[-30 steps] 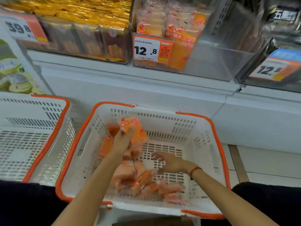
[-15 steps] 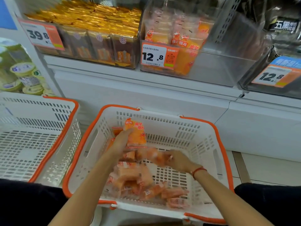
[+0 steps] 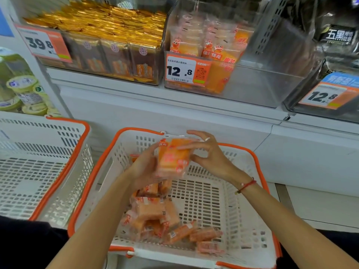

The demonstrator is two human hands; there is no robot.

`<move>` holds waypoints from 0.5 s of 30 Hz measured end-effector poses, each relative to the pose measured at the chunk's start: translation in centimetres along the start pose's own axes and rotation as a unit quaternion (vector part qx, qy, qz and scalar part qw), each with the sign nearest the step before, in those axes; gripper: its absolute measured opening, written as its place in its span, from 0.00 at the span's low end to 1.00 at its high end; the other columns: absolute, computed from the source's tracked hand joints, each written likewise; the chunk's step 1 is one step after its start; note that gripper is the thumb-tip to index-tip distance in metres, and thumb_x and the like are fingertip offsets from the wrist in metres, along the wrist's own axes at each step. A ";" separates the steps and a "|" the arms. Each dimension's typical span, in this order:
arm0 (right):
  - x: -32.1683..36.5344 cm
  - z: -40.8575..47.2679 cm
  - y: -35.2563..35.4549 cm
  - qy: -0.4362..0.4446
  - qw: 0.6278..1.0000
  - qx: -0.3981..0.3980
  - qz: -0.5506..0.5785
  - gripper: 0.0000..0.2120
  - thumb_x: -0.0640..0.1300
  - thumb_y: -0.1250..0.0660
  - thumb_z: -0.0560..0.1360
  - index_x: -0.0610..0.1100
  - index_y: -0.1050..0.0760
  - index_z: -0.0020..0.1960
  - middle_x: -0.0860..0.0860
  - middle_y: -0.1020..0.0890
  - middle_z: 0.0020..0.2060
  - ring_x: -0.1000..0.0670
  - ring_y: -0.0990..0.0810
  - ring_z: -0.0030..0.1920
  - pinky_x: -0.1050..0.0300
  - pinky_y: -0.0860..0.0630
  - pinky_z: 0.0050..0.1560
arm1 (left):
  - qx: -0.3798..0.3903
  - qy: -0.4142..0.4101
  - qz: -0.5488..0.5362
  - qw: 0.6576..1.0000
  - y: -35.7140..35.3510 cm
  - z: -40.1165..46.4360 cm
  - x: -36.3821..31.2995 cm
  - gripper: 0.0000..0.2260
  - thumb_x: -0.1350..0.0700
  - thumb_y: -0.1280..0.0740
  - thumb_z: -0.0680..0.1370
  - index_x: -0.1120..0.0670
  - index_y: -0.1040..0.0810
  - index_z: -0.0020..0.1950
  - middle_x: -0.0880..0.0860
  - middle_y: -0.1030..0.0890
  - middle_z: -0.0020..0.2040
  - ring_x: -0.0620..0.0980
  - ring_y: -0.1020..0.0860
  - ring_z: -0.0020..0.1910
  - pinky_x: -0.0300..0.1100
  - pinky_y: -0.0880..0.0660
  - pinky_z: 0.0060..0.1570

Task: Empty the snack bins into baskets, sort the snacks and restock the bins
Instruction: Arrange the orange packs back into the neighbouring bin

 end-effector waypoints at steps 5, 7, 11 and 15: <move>0.3 -0.1 0.4 -0.068 0.994 -0.024 0.078 0.25 0.33 0.42 0.81 0.63 0.26 0.61 0.54 0.37 0.73 0.51 0.38 0.72 0.52 0.36 0.71 | 0.012 -0.031 0.075 0.997 -1.5 0.2 -0.2 0.19 0.44 0.35 0.77 0.50 0.25 0.65 0.51 0.16 0.57 0.52 0.19 0.57 0.56 0.28 0.65; -0.5 -0.7 0.2 -0.177 0.964 -0.051 0.190 0.20 0.46 0.37 0.80 0.57 0.34 0.70 0.52 0.34 0.69 0.51 0.28 0.64 0.55 0.24 0.60 | -0.031 -0.059 0.094 0.993 -1.0 0.8 -0.1 0.18 0.42 0.34 0.76 0.48 0.25 0.62 0.49 0.16 0.54 0.49 0.18 0.55 0.52 0.26 0.63; -1.4 -2.0 -3.6 -0.311 0.918 0.063 0.236 0.34 0.52 0.25 0.71 0.50 0.39 0.70 0.53 0.26 0.59 0.55 0.22 0.53 0.61 0.20 0.46 | -0.090 -0.153 0.079 0.981 -0.8 1.3 -0.2 0.13 0.42 0.38 0.78 0.45 0.27 0.59 0.49 0.16 0.52 0.44 0.17 0.49 0.34 0.23 0.41; -3.0 -1.6 -4.2 -0.321 0.914 0.027 0.246 0.30 0.44 0.22 0.68 0.46 0.32 0.65 0.50 0.22 0.56 0.51 0.21 0.56 0.54 0.21 0.56 | -0.100 -0.181 0.044 0.977 -0.2 1.5 0.0 0.22 0.37 0.38 0.76 0.44 0.33 0.68 0.47 0.19 0.59 0.46 0.19 0.56 0.39 0.21 0.47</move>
Point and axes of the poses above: each hand's wrist, its own z-axis towards the middle knuckle, its own y-axis out of the back of the hand, x = y × z, the point moved 7 cm from there along z, towards the middle knuckle
